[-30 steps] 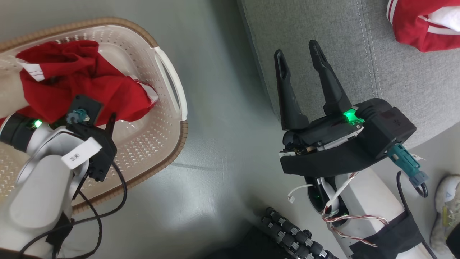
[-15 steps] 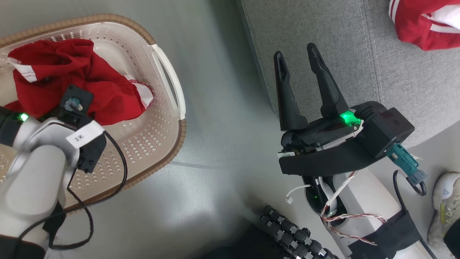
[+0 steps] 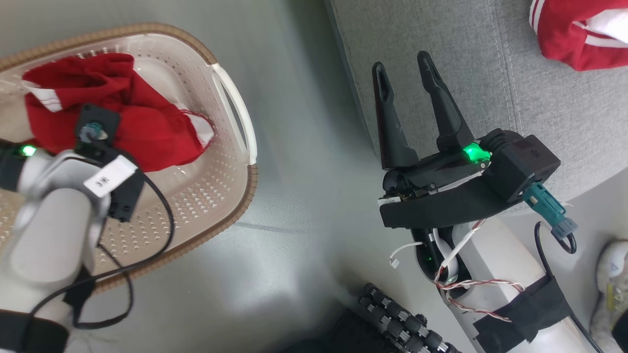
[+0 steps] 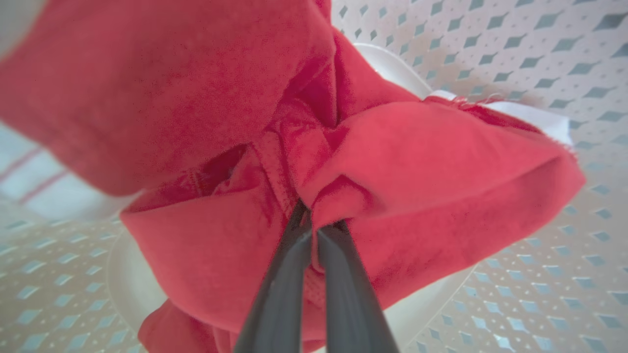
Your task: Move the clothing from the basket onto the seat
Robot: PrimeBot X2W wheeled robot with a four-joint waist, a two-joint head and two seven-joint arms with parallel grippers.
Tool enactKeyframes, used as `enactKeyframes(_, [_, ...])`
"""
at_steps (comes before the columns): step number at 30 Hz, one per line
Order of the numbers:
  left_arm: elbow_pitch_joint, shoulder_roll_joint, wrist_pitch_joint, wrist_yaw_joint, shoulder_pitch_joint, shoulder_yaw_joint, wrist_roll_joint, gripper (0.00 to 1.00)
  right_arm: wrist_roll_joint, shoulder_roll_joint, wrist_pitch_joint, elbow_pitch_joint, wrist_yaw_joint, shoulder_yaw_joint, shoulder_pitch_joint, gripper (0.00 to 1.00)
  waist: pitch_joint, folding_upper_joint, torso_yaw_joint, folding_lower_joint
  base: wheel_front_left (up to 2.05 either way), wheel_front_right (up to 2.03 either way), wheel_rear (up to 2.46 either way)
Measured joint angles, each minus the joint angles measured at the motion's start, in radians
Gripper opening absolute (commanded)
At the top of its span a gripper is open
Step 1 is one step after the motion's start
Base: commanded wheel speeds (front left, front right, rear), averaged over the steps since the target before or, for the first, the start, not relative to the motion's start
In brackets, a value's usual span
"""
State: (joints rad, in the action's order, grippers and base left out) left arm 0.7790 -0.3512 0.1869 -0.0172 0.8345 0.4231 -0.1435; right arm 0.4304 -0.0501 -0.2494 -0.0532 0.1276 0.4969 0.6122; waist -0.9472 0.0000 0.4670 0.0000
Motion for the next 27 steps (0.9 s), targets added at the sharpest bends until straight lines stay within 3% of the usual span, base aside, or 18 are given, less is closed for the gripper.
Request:
enactKeyframes(11, [-0.024,0.099,-0.204,-0.020,-0.046,-0.060,-0.112,0.00,-0.062,-0.027,-0.007,-0.075,0.000,-0.077,0.010,1.00,0.109,-0.0001,-0.084,-0.0001,0.00,0.00,0.00])
enactKeyframes(27, [-0.113,0.162,-0.397,-0.055,-0.132,-0.100,-0.202,0.00,-0.072,-0.092,-0.007,-0.129,0.000,-0.123,-0.053,1.00,0.287,-0.0001,-0.208,-0.0001,0.00,0.00,0.00])
